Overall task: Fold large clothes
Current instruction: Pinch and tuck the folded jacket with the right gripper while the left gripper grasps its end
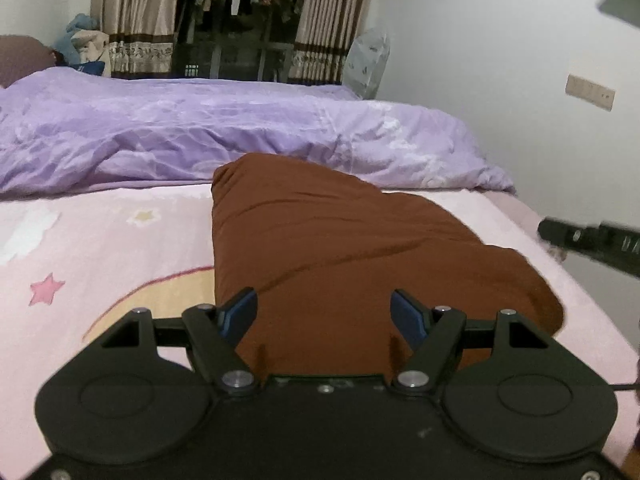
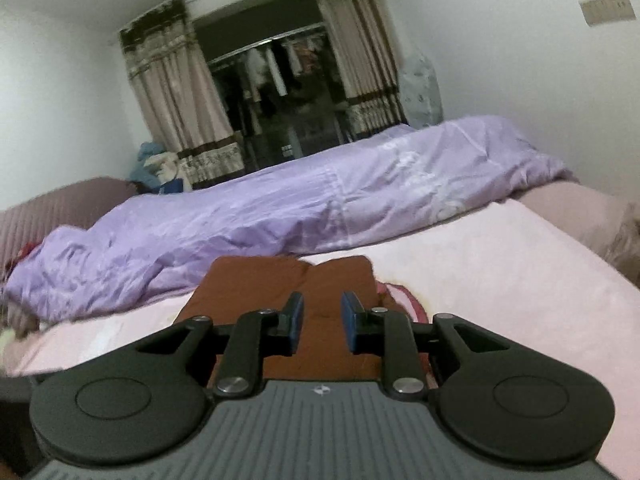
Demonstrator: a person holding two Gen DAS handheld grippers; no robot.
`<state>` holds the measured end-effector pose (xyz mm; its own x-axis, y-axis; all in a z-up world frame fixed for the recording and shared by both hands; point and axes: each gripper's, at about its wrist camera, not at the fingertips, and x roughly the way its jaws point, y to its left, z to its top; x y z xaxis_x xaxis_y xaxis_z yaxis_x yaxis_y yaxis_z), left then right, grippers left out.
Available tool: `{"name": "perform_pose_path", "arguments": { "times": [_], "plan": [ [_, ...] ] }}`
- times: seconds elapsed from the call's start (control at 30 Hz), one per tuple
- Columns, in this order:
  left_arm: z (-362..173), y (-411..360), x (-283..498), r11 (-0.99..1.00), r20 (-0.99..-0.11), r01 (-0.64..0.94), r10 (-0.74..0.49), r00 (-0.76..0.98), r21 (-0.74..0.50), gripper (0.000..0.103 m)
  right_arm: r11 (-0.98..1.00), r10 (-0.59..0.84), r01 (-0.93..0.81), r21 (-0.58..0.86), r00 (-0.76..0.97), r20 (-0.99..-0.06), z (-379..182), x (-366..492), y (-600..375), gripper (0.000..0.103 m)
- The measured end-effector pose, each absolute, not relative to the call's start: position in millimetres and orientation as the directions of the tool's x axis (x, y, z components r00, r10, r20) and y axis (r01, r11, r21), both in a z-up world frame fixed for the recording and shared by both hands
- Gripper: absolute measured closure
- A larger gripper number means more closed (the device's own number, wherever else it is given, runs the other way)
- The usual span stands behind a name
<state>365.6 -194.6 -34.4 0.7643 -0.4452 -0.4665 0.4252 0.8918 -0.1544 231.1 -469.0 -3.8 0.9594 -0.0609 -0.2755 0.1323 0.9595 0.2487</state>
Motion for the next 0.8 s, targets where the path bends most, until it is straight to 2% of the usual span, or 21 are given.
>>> {"name": "perform_pose_path", "arguments": {
  "times": [0.17,0.43,0.6,0.8],
  "plan": [
    [-42,-189,347,0.885,-0.481,0.427,-0.461,0.746,-0.186,0.03,0.969,-0.082,0.144,0.198,0.953,-0.293,-14,221,-454,0.075],
    [-71,-200,356,0.881,-0.563,0.423,-0.465,0.684,-0.213,0.029,0.969,-0.134,0.2,0.142,0.918,-0.373,-44,233,-454,0.075],
    [-89,-202,364,0.883,-0.588,0.415,-0.459,0.667,-0.218,0.026,0.964,-0.148,0.229,0.137,0.887,-0.436,-71,241,-459,0.085],
    [-92,-205,369,0.884,-0.593,0.416,-0.456,0.664,-0.214,0.025,0.964,-0.154,0.229,0.137,0.897,-0.415,-87,243,-459,0.087]
  ]
}}
